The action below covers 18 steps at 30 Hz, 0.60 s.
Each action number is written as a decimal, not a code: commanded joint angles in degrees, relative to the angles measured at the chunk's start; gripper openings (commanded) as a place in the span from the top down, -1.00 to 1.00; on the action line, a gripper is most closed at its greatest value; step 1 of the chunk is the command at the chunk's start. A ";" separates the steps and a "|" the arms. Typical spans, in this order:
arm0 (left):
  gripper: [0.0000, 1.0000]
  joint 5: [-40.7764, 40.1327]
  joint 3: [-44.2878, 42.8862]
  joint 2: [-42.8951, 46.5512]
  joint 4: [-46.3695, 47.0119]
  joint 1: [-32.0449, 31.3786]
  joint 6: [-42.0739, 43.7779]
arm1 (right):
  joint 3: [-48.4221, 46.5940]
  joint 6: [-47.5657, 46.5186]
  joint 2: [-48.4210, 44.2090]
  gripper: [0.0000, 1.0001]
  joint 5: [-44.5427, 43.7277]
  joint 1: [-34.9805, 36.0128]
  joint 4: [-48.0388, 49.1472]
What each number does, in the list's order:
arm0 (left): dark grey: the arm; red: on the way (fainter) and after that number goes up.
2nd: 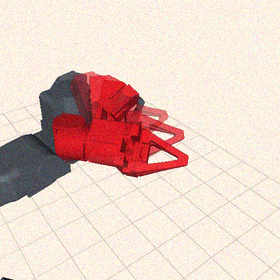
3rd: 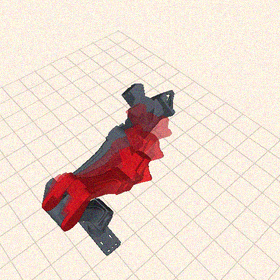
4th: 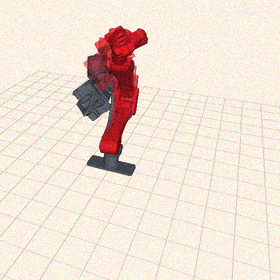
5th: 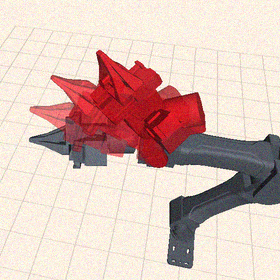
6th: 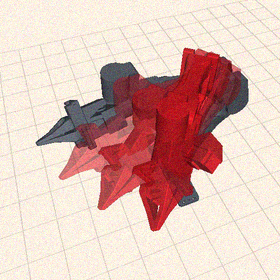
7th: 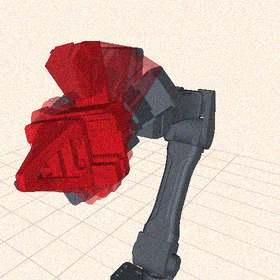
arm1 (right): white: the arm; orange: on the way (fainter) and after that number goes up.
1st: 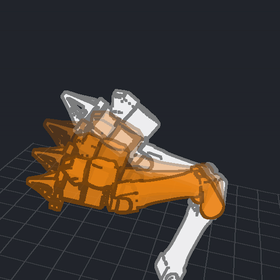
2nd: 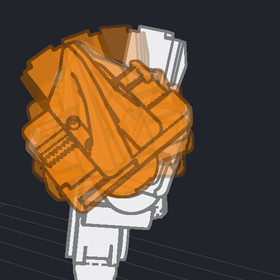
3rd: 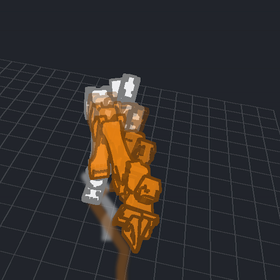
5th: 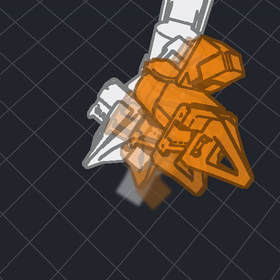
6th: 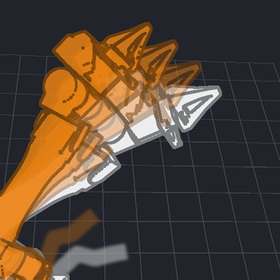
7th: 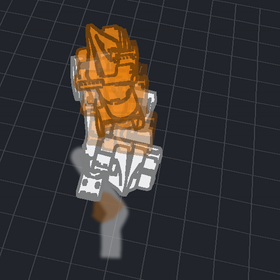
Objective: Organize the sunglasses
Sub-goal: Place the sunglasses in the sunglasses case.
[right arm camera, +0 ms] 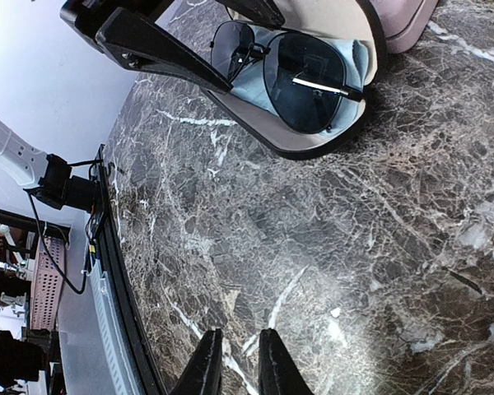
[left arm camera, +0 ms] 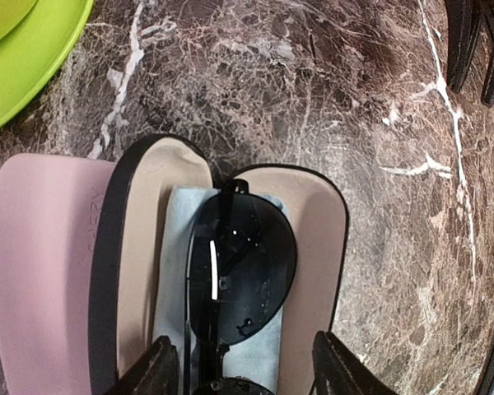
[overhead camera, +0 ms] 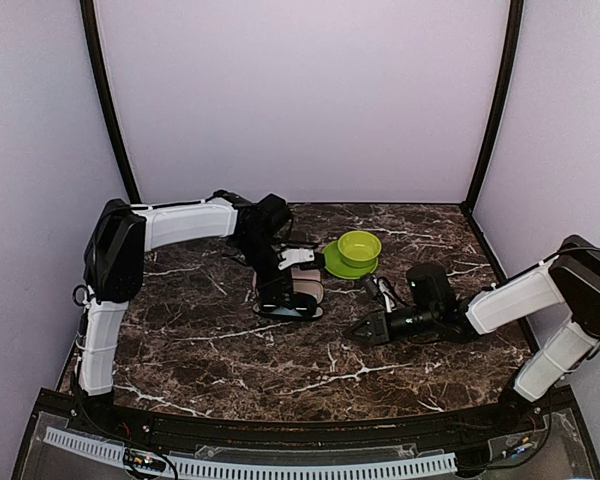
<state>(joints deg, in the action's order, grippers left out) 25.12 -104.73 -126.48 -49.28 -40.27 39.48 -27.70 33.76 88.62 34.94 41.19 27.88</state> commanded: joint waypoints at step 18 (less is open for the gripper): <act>-0.15 -2.01 10.31 8.00 7.18 -2.82 -3.50 | -10.09 -0.59 4.63 0.68 -12.13 0.89 -7.04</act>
<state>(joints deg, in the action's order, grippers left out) 22.85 -96.53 -123.00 -44.07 -41.91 37.19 -33.98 33.52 90.11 29.15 41.43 22.94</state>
